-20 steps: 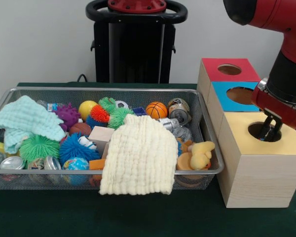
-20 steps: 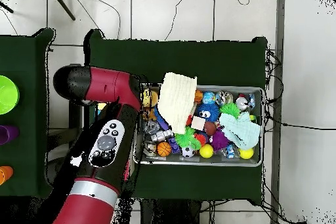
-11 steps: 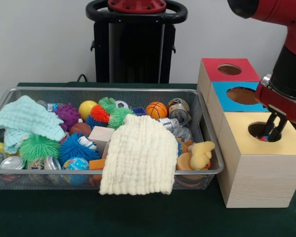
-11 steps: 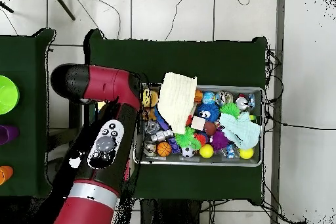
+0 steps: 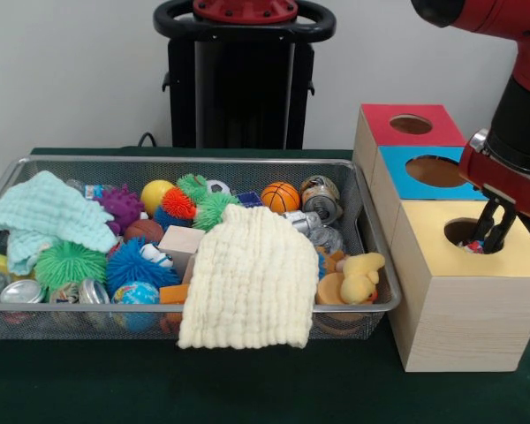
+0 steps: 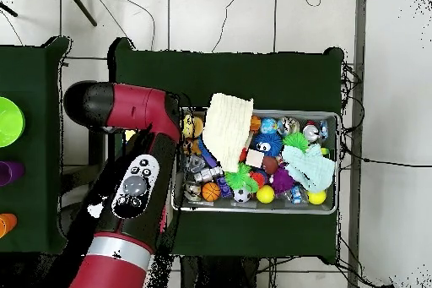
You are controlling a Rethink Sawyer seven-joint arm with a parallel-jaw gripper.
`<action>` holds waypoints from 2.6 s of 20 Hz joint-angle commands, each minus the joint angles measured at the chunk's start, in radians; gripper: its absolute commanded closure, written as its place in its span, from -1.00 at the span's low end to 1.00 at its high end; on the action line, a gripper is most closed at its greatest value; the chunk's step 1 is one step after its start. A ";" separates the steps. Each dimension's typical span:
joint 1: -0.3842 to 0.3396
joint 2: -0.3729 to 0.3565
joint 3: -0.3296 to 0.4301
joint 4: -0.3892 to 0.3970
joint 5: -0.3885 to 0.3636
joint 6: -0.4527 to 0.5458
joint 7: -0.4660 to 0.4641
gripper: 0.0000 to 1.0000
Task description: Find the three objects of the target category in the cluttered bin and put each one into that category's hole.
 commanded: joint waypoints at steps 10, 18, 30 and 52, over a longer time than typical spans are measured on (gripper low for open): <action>-0.037 -0.033 0.052 0.049 -0.007 0.125 0.198 1.00; -0.043 -0.037 0.054 0.060 -0.008 0.123 0.190 1.00; -0.044 -0.034 0.053 0.054 -0.012 0.130 0.187 -1.00; -0.052 -0.034 0.055 0.054 -0.014 0.130 0.175 -1.00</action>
